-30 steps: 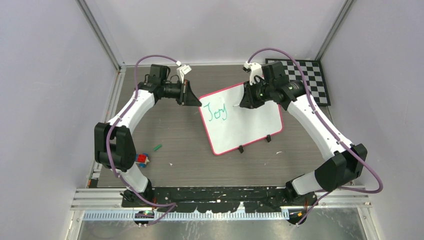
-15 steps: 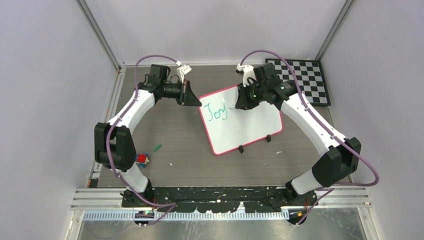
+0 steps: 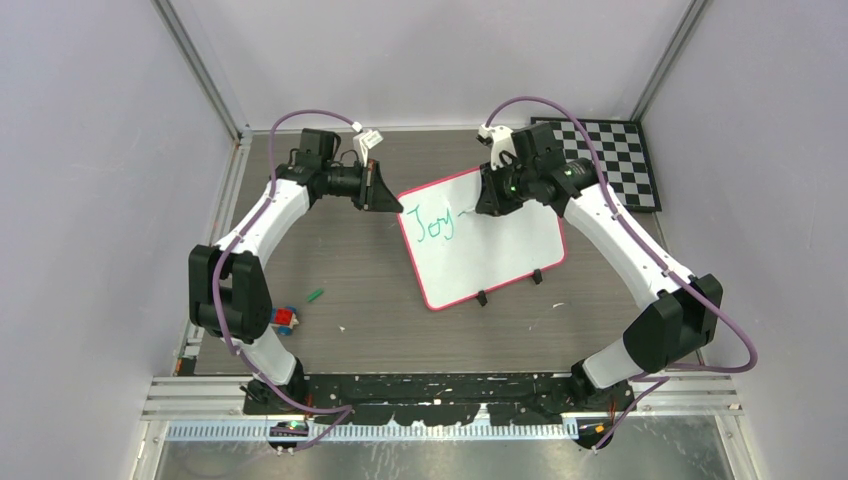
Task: Write a sentence on the whiteboard
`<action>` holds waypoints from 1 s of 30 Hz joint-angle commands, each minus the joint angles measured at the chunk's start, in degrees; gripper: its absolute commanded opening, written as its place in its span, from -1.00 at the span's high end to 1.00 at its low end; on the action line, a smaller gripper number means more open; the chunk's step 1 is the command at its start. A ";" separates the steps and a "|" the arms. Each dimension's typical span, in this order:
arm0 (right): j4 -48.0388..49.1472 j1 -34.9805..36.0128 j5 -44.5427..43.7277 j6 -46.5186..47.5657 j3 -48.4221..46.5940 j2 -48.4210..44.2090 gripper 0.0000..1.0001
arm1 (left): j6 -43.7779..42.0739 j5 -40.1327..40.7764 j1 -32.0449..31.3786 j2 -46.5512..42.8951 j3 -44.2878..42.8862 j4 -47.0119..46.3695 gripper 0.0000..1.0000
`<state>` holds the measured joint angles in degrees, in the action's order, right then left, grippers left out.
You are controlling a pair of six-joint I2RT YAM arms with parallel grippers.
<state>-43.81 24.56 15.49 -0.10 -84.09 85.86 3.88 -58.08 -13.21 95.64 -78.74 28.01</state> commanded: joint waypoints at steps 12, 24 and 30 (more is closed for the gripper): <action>1.50 1.42 -1.12 1.01 1.16 -0.26 0.99 | -1.46 -0.82 -0.85 -1.41 -0.63 2.21 1.00; -0.51 1.43 -2.07 2.93 2.32 -1.29 1.00 | -1.48 -0.71 -0.85 -1.84 -0.01 1.81 1.00; -2.90 1.42 -0.42 2.82 -4.20 -1.05 0.99 | -1.29 -0.98 -0.85 -1.72 -0.28 1.84 1.00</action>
<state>-47.03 26.13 15.75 1.72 -82.32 85.86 3.88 -58.13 -13.21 95.64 -78.74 28.05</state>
